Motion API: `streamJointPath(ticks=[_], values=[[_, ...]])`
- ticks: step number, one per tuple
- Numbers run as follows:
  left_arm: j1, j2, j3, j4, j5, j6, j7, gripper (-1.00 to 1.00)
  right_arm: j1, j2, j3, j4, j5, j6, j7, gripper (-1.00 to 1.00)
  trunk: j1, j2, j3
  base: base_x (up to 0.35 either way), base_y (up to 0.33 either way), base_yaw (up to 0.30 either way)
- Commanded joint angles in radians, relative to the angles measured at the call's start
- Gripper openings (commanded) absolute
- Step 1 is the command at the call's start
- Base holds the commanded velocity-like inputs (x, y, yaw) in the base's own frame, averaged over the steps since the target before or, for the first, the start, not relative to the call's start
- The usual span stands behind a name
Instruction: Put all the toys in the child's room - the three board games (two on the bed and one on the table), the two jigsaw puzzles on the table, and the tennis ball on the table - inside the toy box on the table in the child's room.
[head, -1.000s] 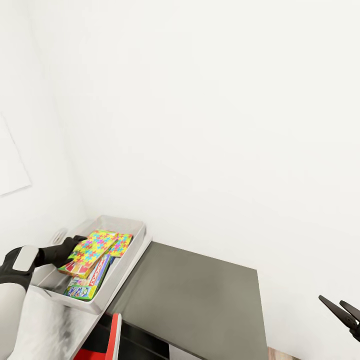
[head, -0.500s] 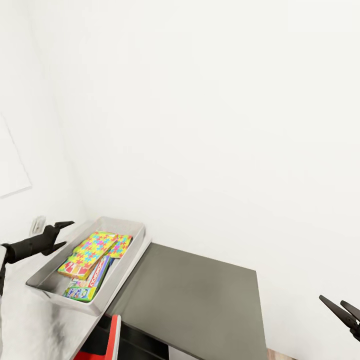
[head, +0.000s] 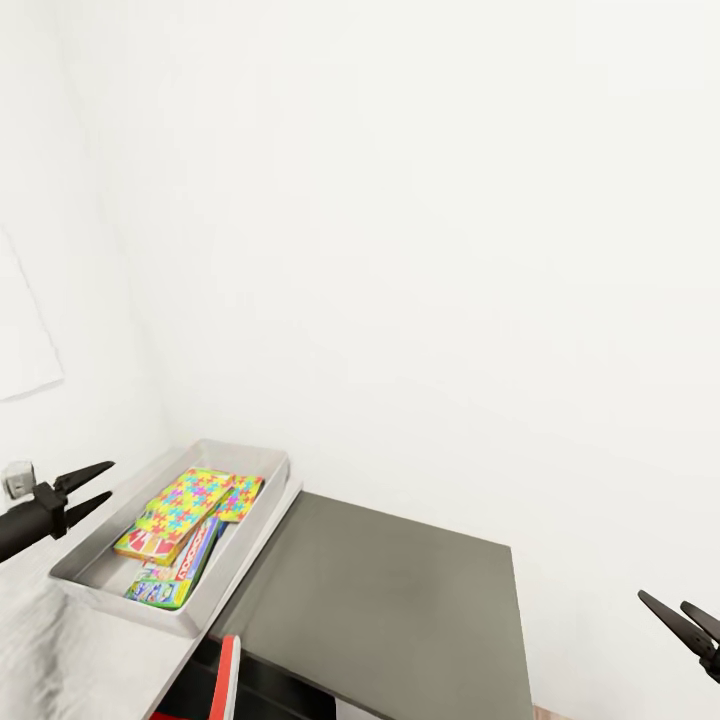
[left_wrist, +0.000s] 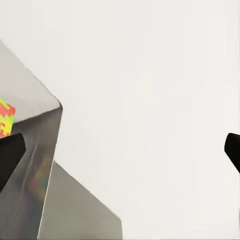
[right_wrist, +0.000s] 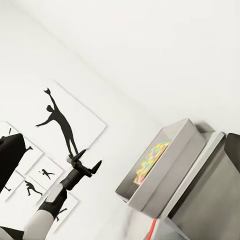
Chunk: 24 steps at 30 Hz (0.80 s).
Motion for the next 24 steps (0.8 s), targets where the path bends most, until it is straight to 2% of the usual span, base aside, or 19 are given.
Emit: streamJointPath(ticks=[1, 4, 6, 24], values=[[0.018, 0.0, -0.001, -0.036, -0.006, 0.003, -0.032, 1.0, 0.0, 0.0, 0.0, -0.001, -0.006, 0.007, -0.002, 1.0, 0.0, -0.001, -0.001, 0.0, 0.0, 0.0], [0.05, 0.002, -0.003, -0.094, -0.008, 0.003, -0.08, 1.0, 0.0, 0.0, 0.001, -0.001, -0.004, -0.002, -0.003, 1.0, 0.0, -0.001, 0.0, -0.046, 0.028, 0.0], [0.06, 0.004, -0.004, -0.12, -0.008, 0.003, -0.093, 1.0, 0.0, 0.0, 0.001, -0.001, 0.0, -0.037, -0.004, 1.0, 0.0, -0.001, 0.001, -0.145, 0.081, 0.0], [0.065, 0.004, -0.005, -0.134, -0.008, 0.003, -0.099, 1.0, 0.0, 0.0, 0.0, 0.002, 0.0, -0.053, -0.009, 1.0, 0.0, -0.001, 0.001, -0.051, -0.001, 0.0]])
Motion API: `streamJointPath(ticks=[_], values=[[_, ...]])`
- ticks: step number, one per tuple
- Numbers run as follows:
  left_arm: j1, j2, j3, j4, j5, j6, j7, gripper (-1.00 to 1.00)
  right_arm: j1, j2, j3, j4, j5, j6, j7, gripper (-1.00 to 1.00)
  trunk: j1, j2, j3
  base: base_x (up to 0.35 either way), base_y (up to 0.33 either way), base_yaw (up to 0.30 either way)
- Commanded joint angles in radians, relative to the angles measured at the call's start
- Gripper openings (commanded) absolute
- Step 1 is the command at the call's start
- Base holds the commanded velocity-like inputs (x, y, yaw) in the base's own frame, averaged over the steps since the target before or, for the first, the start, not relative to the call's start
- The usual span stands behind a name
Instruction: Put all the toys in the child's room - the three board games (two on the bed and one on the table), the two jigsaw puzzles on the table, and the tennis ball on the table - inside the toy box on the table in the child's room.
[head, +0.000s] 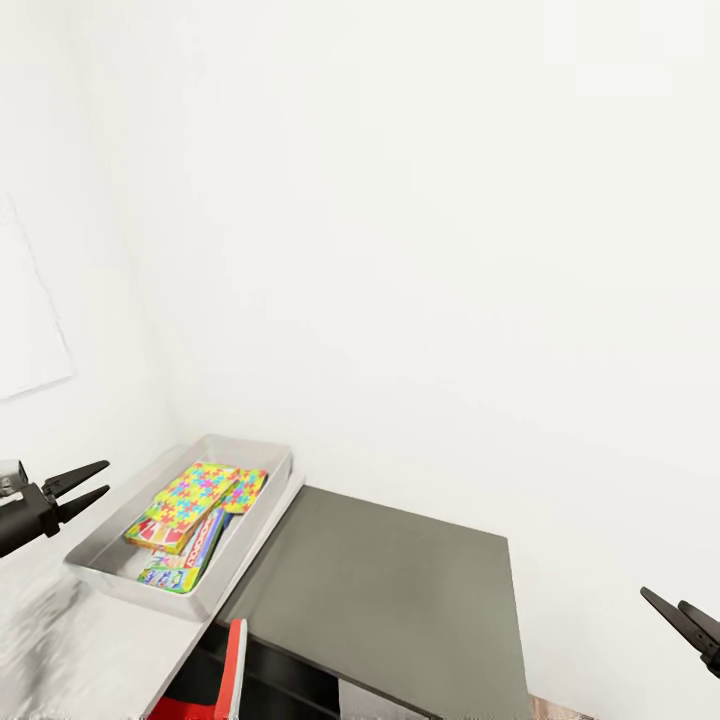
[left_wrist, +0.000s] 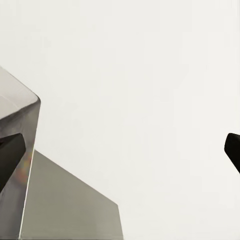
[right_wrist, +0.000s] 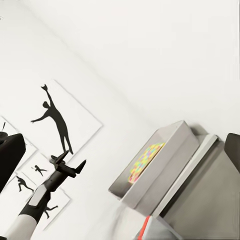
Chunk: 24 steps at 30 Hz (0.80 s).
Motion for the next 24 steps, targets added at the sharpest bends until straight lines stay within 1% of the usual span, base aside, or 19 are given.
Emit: streamJointPath(ticks=[1, 7, 11, 18, 24], values=[[-0.001, 0.0, 0.001, 0.0, -0.004, 0.003, -0.005, 1.0, 0.0, 0.0, 0.0, 0.0, -0.006, 0.008, -0.001, 1.0, 0.0, -0.001, -0.001, -0.114, -0.13, 0.0], [-0.001, 0.0, 0.0, 0.0, -0.004, 0.003, -0.005, 1.0, 0.0, 0.0, 0.001, 0.0, -0.006, 0.009, -0.001, 1.0, 0.0, -0.001, -0.001, -0.118, -0.207, 0.0], [-0.001, 0.0, 0.0, -0.001, -0.004, 0.003, -0.005, 1.0, 0.0, 0.0, 0.001, -0.001, -0.006, 0.009, -0.001, 1.0, 0.0, -0.001, -0.001, -0.045, -0.109, 0.059], [-0.001, -0.001, 0.0, -0.001, -0.004, 0.003, -0.006, 1.0, 0.0, 0.0, 0.001, -0.002, -0.006, 0.008, -0.001, 1.0, 0.0, -0.001, 0.004, -0.034, -0.024, 0.198], [-0.001, -0.001, 0.0, -0.002, -0.004, 0.003, -0.006, 1.0, 0.0, 0.0, 0.001, -0.003, -0.006, 0.007, -0.001, 1.0, 0.0, -0.001, 0.009, -0.202, -0.004, 0.241]])
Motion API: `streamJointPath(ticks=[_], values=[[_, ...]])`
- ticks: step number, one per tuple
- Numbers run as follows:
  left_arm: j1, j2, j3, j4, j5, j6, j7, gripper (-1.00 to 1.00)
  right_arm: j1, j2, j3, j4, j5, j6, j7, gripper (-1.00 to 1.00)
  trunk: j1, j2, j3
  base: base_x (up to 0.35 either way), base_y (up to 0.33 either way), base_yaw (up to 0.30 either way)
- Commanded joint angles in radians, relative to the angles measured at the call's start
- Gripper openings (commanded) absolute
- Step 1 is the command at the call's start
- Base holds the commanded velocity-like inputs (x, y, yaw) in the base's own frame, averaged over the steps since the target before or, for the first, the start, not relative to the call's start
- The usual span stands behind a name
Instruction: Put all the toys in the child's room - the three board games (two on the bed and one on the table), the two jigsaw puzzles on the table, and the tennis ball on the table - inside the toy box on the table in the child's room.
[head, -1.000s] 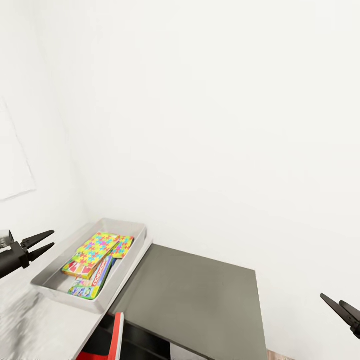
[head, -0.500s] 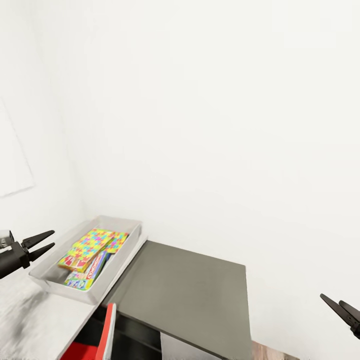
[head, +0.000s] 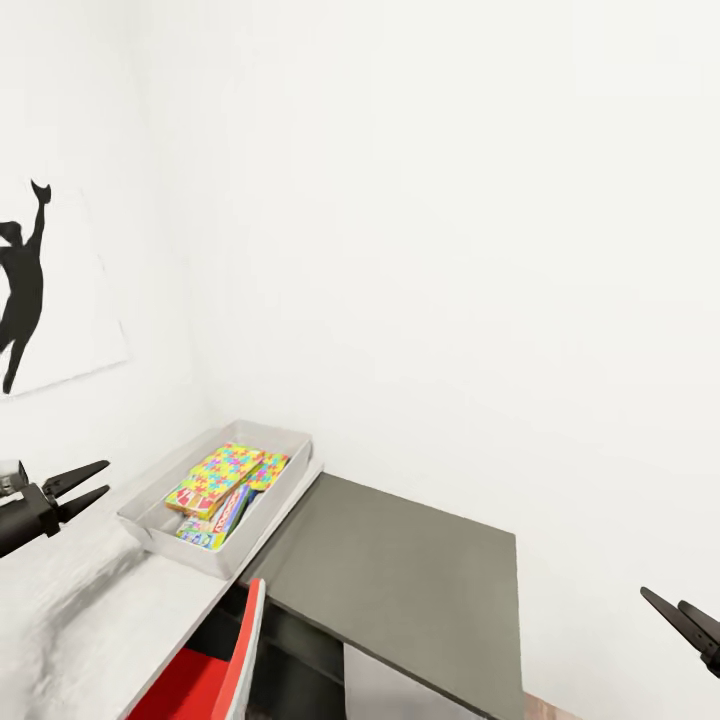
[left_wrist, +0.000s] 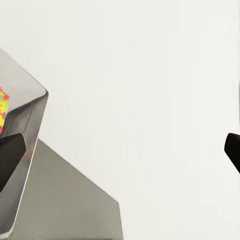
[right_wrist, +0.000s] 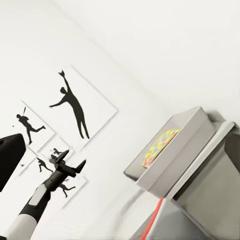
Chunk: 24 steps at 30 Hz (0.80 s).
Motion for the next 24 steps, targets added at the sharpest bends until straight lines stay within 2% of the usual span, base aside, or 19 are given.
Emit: streamJointPath(ticks=[1, 11, 24], values=[[-0.001, 0.0, 0.0, 0.0, -0.004, 0.003, -0.005, 1.0, 0.001, 0.0, 0.0, -0.001, -0.005, 0.008, -0.001, 1.0, 0.0, -0.001, -0.001, -0.279, -0.001, 0.252], [-0.001, 0.0, 0.0, 0.0, -0.004, 0.003, -0.005, 1.0, 0.001, 0.0, 0.0, -0.001, -0.004, 0.008, -0.001, 1.0, 0.0, -0.001, 0.007, -0.296, 0.084, 0.26], [-0.001, 0.0, -0.001, 0.0, -0.004, 0.003, -0.005, 1.0, 0.001, 0.0, 0.0, -0.001, -0.004, 0.008, -0.002, 1.0, 0.0, -0.001, 0.017, -0.234, 0.202, 0.266]])
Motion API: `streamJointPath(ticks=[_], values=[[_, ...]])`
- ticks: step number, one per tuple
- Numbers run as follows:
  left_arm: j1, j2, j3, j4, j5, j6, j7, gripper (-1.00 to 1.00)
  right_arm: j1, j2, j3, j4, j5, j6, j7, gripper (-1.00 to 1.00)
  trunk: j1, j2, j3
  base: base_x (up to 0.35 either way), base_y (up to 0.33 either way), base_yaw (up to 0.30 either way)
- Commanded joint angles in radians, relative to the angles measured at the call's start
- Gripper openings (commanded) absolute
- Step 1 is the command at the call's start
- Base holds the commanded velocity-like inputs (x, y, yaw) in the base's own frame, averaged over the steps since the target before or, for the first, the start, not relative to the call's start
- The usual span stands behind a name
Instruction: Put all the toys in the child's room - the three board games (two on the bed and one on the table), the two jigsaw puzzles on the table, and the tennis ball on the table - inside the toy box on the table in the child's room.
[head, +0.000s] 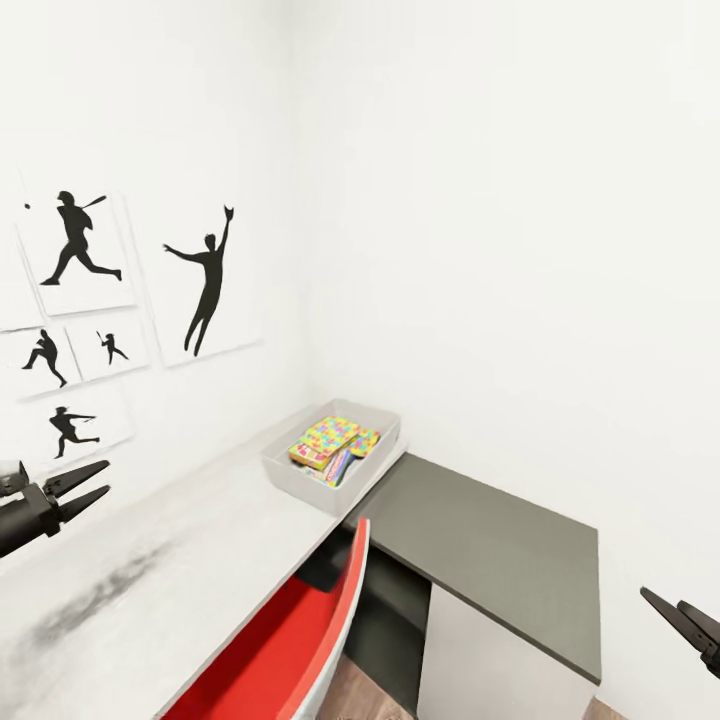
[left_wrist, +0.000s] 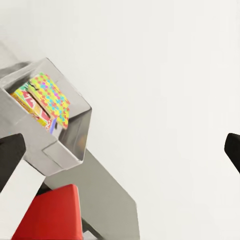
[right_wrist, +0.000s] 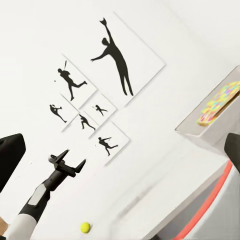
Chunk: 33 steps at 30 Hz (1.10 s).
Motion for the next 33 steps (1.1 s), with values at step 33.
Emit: streamJointPath(ticks=[33], values=[[-0.001, 0.0, 0.001, 0.001, -0.003, 0.003, -0.005, 1.0, 0.0, 0.0, 0.0, -0.01, -0.006, 0.008, -0.004, 1.0, 0.0, -0.001, 0.013, -0.043, 0.128, 0.274]])
